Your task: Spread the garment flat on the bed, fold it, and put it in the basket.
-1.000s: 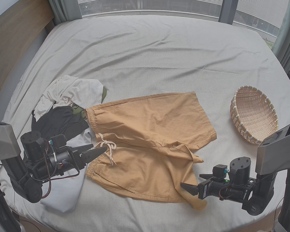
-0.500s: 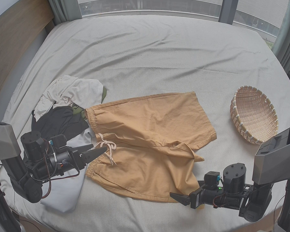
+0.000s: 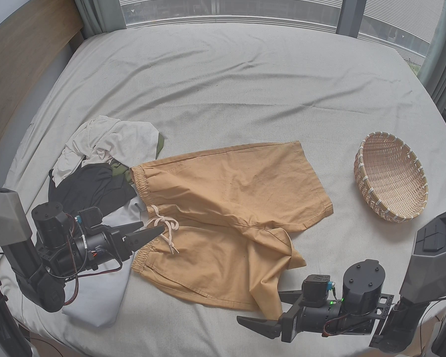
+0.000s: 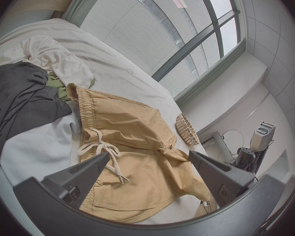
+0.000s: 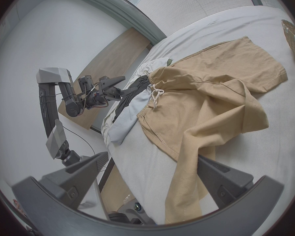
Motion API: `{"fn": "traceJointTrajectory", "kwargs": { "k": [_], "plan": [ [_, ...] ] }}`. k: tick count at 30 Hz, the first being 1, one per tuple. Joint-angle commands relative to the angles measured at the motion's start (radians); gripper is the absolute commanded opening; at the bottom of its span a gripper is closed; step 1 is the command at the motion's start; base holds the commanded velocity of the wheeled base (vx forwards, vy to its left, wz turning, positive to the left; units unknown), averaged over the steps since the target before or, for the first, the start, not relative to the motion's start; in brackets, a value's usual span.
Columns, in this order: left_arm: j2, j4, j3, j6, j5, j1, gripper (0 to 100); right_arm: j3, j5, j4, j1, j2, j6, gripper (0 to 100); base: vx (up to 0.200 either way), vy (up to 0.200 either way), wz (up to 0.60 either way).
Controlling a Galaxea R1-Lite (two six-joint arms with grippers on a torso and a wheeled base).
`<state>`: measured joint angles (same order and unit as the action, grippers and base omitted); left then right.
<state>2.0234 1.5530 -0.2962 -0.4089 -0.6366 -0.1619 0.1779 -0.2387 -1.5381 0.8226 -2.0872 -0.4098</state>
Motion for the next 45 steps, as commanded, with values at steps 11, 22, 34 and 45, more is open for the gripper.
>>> {"fn": "traceJointTrajectory", "kwargs": {
  "k": [11,22,34,45],
  "plan": [
    [0.000,0.002,0.000,-0.001,0.000,0.004,100,0.175,-0.105,0.000,-0.069,-0.042,-0.083,100,0.000,0.000,0.00],
    [0.003,0.002,-0.004,-0.001,0.000,0.009,100,0.374,-0.139,0.019,-0.125,-0.172,-0.121,100,0.000,0.000,0.00],
    [0.003,0.002,-0.004,-0.001,0.000,0.010,100,0.456,-0.137,0.082,-0.132,-0.231,-0.119,100,0.000,0.000,0.00],
    [0.005,0.002,-0.004,0.002,0.000,0.010,100,0.411,-0.132,-0.002,-0.120,-0.205,-0.119,100,0.000,0.000,0.00]
  ]
}}
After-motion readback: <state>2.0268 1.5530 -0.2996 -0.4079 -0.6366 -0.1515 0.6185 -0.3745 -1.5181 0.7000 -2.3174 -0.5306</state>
